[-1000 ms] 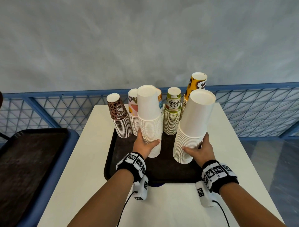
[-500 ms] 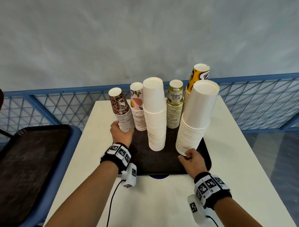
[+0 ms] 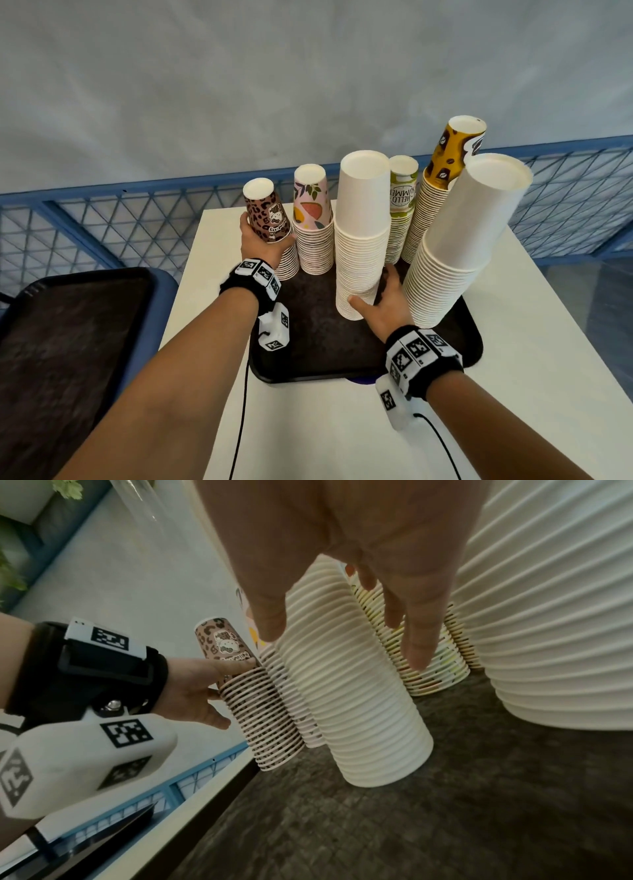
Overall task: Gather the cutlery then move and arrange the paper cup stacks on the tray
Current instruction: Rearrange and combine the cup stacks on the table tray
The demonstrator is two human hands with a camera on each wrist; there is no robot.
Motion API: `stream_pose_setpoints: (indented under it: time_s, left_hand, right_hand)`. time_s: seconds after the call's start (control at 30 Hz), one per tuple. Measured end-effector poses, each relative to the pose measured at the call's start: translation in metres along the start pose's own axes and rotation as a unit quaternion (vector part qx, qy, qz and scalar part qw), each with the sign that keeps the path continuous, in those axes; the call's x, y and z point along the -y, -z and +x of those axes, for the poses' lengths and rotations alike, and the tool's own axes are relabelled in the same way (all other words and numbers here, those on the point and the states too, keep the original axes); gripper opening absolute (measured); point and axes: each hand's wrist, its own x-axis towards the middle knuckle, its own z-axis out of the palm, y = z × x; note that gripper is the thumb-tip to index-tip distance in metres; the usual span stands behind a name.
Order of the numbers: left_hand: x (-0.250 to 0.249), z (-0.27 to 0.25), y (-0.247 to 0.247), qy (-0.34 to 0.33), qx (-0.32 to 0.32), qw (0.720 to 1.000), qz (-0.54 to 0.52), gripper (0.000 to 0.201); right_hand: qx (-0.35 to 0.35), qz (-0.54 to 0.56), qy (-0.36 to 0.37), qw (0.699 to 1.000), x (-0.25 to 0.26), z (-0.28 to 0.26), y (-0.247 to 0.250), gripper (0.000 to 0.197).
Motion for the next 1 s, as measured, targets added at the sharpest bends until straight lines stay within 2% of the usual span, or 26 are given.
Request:
stream_pose_setpoints:
  time_s: [0.1, 0.2, 0.53, 0.63, 0.73, 0.8, 0.9, 0.93, 1.0]
  left_hand:
    - [-0.002, 0.001, -0.003, 0.003, -0.021, 0.999, 0.025, 0.084]
    - [-0.003, -0.006, -0.002, -0.003, -0.038, 0.998, 0.048, 0.074]
    - [0.02, -0.069, 0.036, -0.005, 0.011, 0.997, 0.08, 0.072]
    - [0.018, -0.072, 0.044, -0.009, 0.065, 0.995, 0.079, 0.074]
    - [0.007, -0.066, 0.061, 0.009, 0.141, 0.988, 0.057, 0.075]
    - [-0.005, -0.059, 0.076, 0.035, 0.111, 0.993, 0.005, 0.075]
    - [-0.04, -0.044, 0.094, -0.009, 0.033, 0.998, -0.056, 0.06]
    - [-0.057, -0.038, 0.095, -0.032, 0.036, 0.998, -0.05, 0.052]
    - [-0.093, -0.026, 0.091, -0.072, 0.082, 0.994, -0.004, 0.04]
  right_hand:
    - [-0.015, 0.015, 0.012, 1.0, -0.002, 0.008, -0.004, 0.102]
    - [-0.022, 0.031, 0.019, 0.999, -0.002, 0.013, -0.006, 0.102]
    - [-0.018, 0.052, 0.025, 0.998, 0.004, 0.016, -0.008, 0.091]
    - [-0.017, 0.064, 0.03, 0.997, 0.002, 0.016, -0.009, 0.09]
    - [-0.017, 0.077, 0.031, 0.996, 0.002, 0.015, -0.009, 0.089]
    - [-0.015, 0.08, 0.032, 0.996, 0.001, 0.016, -0.01, 0.089]
    - [-0.014, 0.083, 0.034, 0.996, 0.001, 0.016, -0.01, 0.089]
    - [-0.014, 0.082, 0.035, 0.996, 0.001, 0.016, -0.01, 0.09]
    - [-0.014, 0.079, 0.035, 0.996, 0.001, 0.015, -0.01, 0.089]
